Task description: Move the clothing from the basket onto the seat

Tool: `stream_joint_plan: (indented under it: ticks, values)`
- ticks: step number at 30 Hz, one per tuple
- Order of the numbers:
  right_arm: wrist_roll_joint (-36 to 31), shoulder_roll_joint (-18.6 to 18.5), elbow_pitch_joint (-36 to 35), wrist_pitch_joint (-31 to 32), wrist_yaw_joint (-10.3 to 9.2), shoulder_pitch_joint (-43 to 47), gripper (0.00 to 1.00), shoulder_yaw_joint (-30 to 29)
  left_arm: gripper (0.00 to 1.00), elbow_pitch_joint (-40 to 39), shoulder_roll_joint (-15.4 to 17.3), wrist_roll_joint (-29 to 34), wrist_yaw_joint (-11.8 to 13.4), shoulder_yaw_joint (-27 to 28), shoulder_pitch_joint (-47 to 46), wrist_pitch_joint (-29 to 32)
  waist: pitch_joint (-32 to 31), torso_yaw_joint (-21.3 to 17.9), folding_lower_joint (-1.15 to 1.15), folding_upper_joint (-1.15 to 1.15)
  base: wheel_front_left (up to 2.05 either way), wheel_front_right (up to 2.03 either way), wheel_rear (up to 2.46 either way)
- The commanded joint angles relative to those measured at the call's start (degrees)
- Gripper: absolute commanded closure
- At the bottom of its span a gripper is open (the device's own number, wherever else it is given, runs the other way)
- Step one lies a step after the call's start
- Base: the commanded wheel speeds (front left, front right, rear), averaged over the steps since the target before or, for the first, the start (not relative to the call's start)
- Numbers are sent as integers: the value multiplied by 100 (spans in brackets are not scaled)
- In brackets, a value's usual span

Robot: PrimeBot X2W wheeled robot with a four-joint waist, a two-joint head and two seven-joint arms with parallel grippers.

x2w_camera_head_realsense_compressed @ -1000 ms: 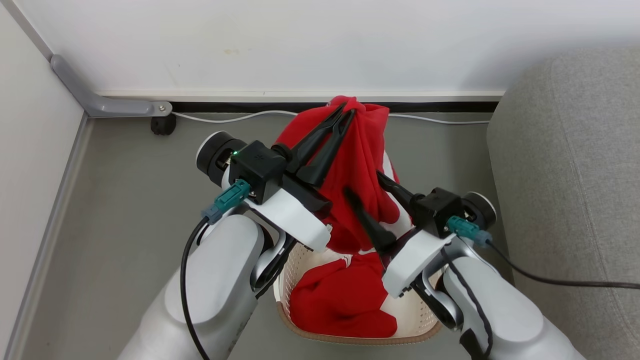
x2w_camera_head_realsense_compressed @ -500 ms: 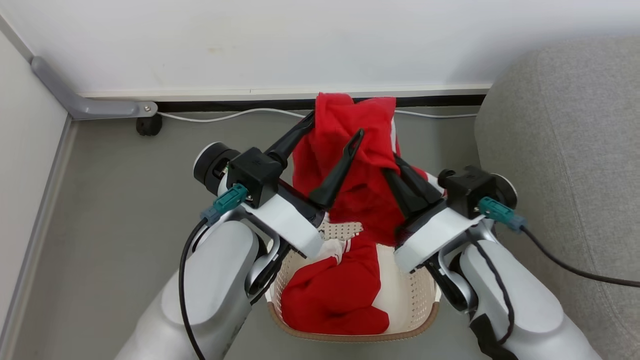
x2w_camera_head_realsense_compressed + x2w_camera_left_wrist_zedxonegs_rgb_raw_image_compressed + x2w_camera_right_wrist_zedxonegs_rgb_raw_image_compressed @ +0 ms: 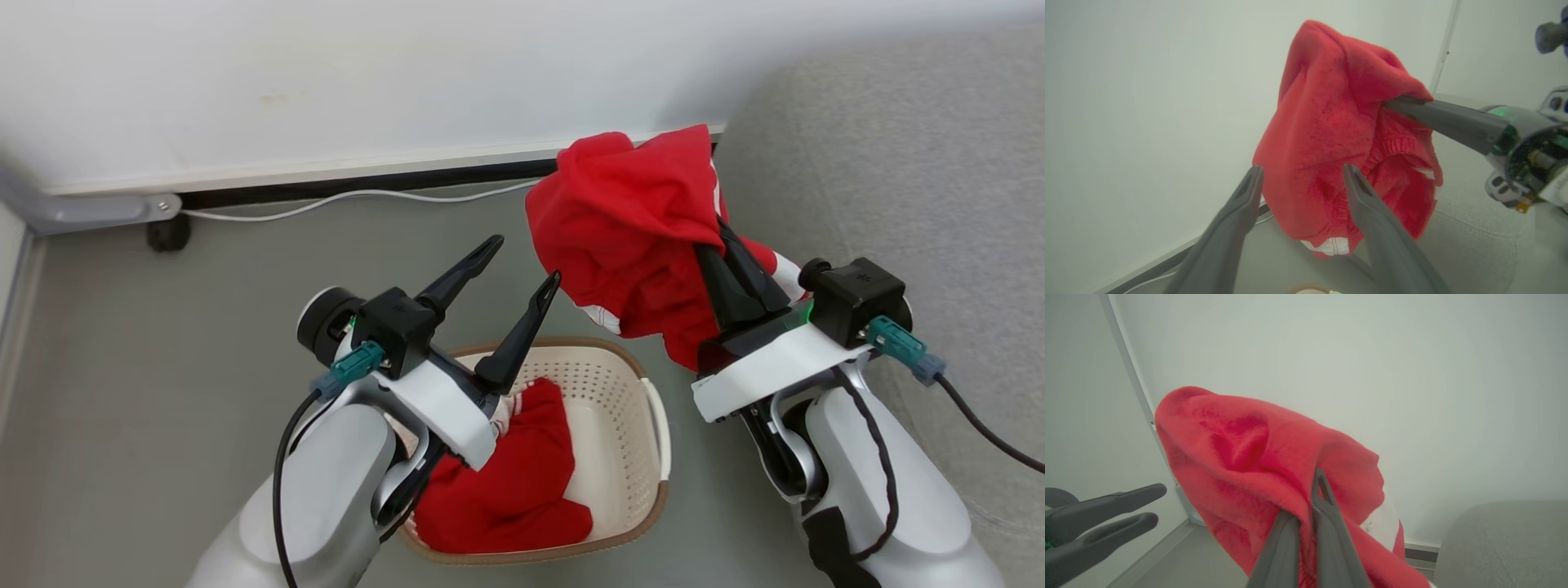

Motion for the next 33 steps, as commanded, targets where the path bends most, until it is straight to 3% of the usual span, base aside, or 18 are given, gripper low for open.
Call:
stream_joint_plan:
  ticks: [1, 12, 27, 33]
  values:
    - [-61, 94, -219, -34, 22, 69, 100, -15, 0, -166, 146, -101, -22, 151, -14, -28, -33, -236, 0, 0, 0, 0, 0]
    - [-63, 94, -424, -34, 22, 322, 100, -421, 0, -306, 347, -247, -22, -186, 382, -28, -168, -1410, 0, 0, 0, 0, 0]
    - [-55, 94, -511, -34, 22, 570, 100, -548, 0, -322, 402, -240, -22, -177, 718, -28, -402, -2820, 0, 0, 0, 0, 0]
    - [-106, 32, -738, -34, 22, 788, 100, -876, 0, -320, 375, -229, -22, -327, 699, -28, -296, -3013, 0, 0, 0, 0, 0]
